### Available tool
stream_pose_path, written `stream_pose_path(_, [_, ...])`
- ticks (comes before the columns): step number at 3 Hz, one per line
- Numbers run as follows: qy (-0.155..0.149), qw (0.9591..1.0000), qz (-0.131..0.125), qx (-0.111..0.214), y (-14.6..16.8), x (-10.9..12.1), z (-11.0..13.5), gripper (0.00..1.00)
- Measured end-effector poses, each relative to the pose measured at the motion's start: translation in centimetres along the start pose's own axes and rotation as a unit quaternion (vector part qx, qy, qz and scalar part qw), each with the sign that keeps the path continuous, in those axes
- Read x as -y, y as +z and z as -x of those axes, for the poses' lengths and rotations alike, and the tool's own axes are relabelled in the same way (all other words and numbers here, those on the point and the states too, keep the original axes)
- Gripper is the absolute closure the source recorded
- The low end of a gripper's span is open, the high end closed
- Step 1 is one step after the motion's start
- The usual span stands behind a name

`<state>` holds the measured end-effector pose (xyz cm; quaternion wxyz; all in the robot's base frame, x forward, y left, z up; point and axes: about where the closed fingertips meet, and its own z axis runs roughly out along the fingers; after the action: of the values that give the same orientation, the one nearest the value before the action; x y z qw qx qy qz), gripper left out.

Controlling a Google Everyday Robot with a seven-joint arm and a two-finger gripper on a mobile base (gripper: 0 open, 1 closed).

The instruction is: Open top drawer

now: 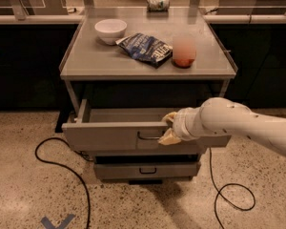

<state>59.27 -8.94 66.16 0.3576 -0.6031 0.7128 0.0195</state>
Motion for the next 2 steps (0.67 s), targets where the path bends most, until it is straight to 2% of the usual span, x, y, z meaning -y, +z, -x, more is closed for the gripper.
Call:
stream_pose_path(1, [0.0,1.0,-0.003,0.001,-0.44,-1.0,-0.24,1.0])
stream_pose_path(2, [0.0,1.0,-0.004,0.001,-0.68,-0.91,-0.05,1.0])
